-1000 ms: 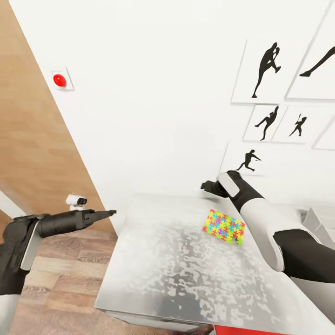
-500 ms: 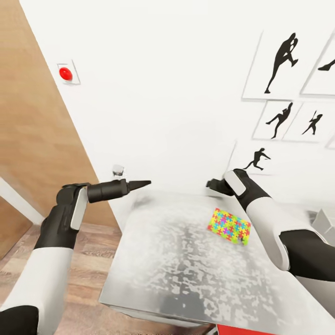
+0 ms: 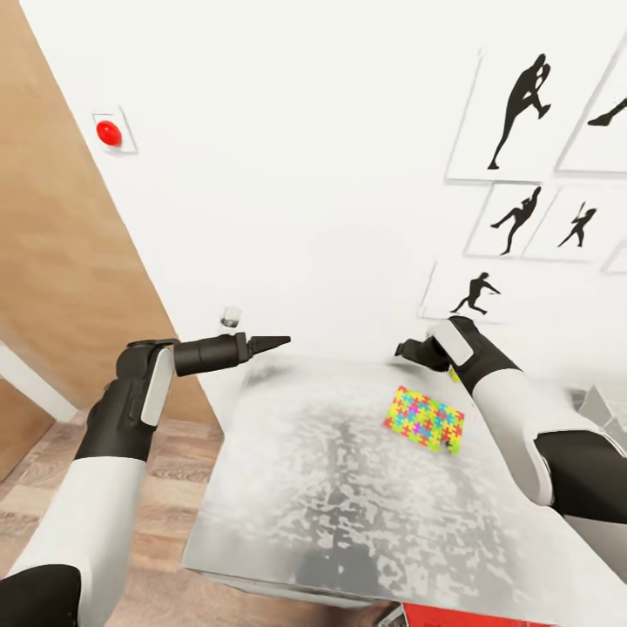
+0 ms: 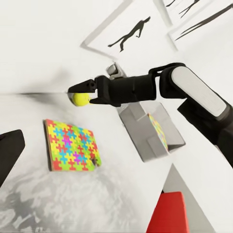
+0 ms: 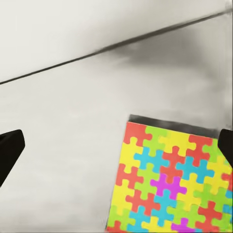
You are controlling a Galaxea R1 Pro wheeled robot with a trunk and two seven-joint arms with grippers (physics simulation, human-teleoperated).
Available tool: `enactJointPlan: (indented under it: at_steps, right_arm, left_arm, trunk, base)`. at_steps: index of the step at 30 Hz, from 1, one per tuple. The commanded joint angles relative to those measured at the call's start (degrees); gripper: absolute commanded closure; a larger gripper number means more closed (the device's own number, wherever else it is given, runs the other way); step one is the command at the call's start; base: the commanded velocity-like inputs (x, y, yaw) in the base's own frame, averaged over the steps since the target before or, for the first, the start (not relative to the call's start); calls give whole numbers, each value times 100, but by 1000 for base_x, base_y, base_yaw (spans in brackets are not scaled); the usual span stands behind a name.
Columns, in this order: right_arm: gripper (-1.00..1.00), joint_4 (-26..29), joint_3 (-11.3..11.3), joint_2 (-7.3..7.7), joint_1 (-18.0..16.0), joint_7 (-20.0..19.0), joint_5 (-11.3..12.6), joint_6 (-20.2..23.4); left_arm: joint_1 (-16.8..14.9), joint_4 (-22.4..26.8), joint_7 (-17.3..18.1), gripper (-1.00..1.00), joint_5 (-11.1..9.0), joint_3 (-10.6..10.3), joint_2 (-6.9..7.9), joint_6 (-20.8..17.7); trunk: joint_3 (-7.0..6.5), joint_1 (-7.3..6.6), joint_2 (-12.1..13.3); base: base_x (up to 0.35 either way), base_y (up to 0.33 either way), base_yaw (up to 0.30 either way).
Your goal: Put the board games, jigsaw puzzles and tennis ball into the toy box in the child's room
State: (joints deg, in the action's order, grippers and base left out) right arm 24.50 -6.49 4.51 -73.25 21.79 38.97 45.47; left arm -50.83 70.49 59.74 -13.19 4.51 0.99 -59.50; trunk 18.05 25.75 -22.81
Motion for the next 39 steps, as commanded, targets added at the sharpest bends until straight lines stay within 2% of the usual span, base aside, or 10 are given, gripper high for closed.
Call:
enactJointPlan:
  at_steps: [1, 8, 16, 30, 39]
  right_arm:
    - [-100, 3, -21, 15, -5, 45, 61, 37]
    - [-100, -20, 59, 88, -3, 47, 55, 173]
    - [-100, -34, 74, 259, -5, 45, 57, 189]
    - [-100, 3, 65, 210, 12, 61, 29, 126]
    - [-100, 8, 71, 244, 12, 47, 40, 130]
  left_arm:
    - [-5, 1, 24, -100, 12, 5, 3, -21]
    - [-5, 0, 21, -100, 19, 11, 27, -19]
    - [0, -2, 26, -100, 27, 16, 32, -16]
    - [25, 8, 29, -100, 25, 43, 40, 0]
    - [29, 20, 29, -100, 19, 50, 58, 0]
  trunk:
    - [11, 3, -11]
    - [11, 3, -11]
    - [11, 3, -11]
    - [11, 3, -11]
    - [11, 3, -11]
  base:
    - [0, 0, -242]
    - [0, 0, -254]
    - [0, 0, -58]
    - [0, 0, -3]
    - [0, 0, 0]
